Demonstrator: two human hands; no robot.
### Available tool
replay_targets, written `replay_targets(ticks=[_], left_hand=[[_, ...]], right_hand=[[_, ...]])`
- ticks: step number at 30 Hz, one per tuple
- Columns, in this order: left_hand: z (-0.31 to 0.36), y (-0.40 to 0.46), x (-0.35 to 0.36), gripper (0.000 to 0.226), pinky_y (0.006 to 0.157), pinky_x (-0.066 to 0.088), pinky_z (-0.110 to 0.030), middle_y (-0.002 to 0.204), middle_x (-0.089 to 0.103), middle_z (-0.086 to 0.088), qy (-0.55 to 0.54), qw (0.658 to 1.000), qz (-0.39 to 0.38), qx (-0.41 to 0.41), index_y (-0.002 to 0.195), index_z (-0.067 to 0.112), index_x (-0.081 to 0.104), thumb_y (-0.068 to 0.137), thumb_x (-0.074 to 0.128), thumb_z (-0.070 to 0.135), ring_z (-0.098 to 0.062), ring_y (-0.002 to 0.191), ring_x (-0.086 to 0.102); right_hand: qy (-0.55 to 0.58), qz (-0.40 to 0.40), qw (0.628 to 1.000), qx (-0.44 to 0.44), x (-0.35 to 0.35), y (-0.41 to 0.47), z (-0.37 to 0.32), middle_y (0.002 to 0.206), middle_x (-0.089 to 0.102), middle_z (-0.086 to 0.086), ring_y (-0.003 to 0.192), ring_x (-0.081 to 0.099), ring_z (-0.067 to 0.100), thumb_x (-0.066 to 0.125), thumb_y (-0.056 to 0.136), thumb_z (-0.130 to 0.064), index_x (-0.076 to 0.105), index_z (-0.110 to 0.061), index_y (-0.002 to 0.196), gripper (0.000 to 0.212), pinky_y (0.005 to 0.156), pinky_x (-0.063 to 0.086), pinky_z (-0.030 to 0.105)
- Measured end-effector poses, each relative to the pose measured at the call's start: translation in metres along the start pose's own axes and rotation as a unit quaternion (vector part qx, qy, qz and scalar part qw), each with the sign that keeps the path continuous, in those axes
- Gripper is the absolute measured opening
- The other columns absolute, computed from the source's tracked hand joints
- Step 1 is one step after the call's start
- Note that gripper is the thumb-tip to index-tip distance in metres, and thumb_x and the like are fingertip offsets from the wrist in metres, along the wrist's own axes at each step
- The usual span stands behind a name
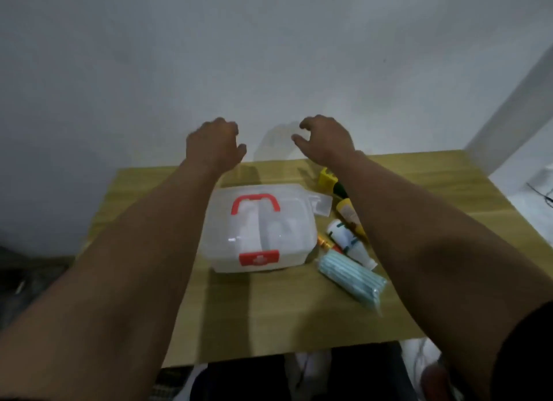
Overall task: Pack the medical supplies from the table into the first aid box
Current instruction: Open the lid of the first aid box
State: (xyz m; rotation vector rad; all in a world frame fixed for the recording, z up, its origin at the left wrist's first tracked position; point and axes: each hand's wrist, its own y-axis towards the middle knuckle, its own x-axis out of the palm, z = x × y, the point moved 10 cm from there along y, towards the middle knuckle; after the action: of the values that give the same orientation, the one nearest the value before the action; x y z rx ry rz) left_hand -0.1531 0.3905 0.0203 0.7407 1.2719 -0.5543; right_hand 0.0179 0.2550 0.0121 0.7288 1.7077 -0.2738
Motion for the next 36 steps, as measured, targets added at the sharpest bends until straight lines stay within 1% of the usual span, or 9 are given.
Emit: replay_targets(ticks=[4,11,15,18,21,24,27,31,36], left_hand=[[-0.015,-0.038,-0.025,0.047,0.099,0.048,-0.046,0.134,0.063,-0.014,-0.015,0.996,0.085,-0.023,0.132,0.016,0.068,0.095,0.065,0.045,-0.036,0.126,0.059],[-0.03,-0.144,-0.042,0.052,0.1,0.049,-0.045,0.136,0.065,-0.009,-0.086,0.99,0.094,-0.057,0.136,0.017,0.065,0.095,0.065,0.049,-0.031,0.126,0.06],[-0.027,-0.189,-0.027,0.051,0.108,0.046,-0.044,0.145,0.06,-0.012,-0.165,0.982,0.072,-0.059,0.146,0.016,0.058,0.096,0.064,0.029,-0.033,0.132,0.056],[-0.025,-0.214,-0.01,0.058,0.116,0.041,-0.04,0.154,0.053,-0.015,-0.272,0.958,0.048,-0.074,0.153,0.013,0.051,0.096,0.058,0.012,-0.032,0.139,0.052],[-0.022,-0.226,0.005,0.065,0.118,0.039,-0.041,0.163,0.042,-0.01,-0.32,0.944,0.021,-0.073,0.158,0.013,0.043,0.095,0.058,0.007,-0.03,0.146,0.044],[-0.019,-0.231,0.02,0.082,0.125,0.027,-0.04,0.172,0.023,-0.002,-0.314,0.949,-0.01,-0.032,0.165,0.017,0.025,0.093,0.061,0.002,-0.024,0.157,0.024],[-0.017,-0.233,0.038,0.108,0.123,0.034,-0.044,0.172,0.018,-0.001,-0.337,0.941,-0.04,0.0,0.167,0.022,0.014,0.082,0.075,-0.004,-0.025,0.157,0.022],[-0.024,-0.231,0.046,0.117,0.118,0.041,-0.052,0.169,0.026,-0.001,-0.36,0.933,0.007,-0.009,0.165,0.029,0.017,0.075,0.092,0.021,-0.026,0.153,0.03],[-0.018,-0.238,0.041,0.113,0.115,0.042,-0.05,0.17,0.028,0.002,-0.371,0.926,0.066,-0.023,0.164,0.031,0.02,0.076,0.088,0.052,-0.021,0.152,0.031]], right_hand=[[-0.008,0.083,0.996,-0.03,-0.015,-0.031,-0.014,0.132,0.066,0.009,0.126,0.058,0.029,0.056,0.098,-0.051,0.066,-0.017,0.133,0.05,0.1,0.048,0.039],[0.027,0.122,0.989,-0.074,-0.034,-0.122,-0.045,0.126,0.067,0.008,0.119,0.061,0.029,0.052,0.101,-0.046,0.067,-0.018,0.13,0.043,0.095,0.049,0.039],[0.04,0.094,0.987,-0.128,-0.02,-0.168,-0.067,0.133,0.063,0.007,0.123,0.059,0.027,0.05,0.101,-0.054,0.062,-0.022,0.137,0.049,0.1,0.049,0.041],[0.032,0.038,0.985,-0.165,0.003,-0.193,-0.078,0.147,0.054,0.008,0.135,0.052,0.028,0.059,0.089,-0.071,0.051,-0.024,0.149,0.077,0.109,0.046,0.045],[-0.049,-0.011,0.983,-0.179,0.034,-0.204,-0.078,0.166,0.029,0.01,0.154,0.026,0.031,0.074,0.074,-0.073,0.03,-0.027,0.161,0.108,0.12,0.035,0.048],[-0.099,0.007,0.976,-0.195,0.041,-0.203,-0.077,0.169,0.023,0.012,0.157,0.017,0.034,0.075,0.08,-0.064,0.023,-0.027,0.164,0.105,0.12,0.033,0.053],[-0.107,0.044,0.965,-0.236,0.038,-0.209,-0.079,0.165,0.032,0.015,0.153,0.026,0.038,0.066,0.088,-0.061,0.028,-0.027,0.163,0.091,0.116,0.037,0.056],[-0.097,0.106,0.943,-0.302,0.036,-0.217,-0.081,0.155,0.046,0.017,0.144,0.041,0.04,0.052,0.092,-0.063,0.037,-0.026,0.16,0.079,0.109,0.044,0.057],[-0.102,0.131,0.933,-0.32,0.039,-0.221,-0.081,0.155,0.047,0.019,0.143,0.043,0.043,0.053,0.094,-0.065,0.039,-0.026,0.16,0.078,0.109,0.044,0.057]])
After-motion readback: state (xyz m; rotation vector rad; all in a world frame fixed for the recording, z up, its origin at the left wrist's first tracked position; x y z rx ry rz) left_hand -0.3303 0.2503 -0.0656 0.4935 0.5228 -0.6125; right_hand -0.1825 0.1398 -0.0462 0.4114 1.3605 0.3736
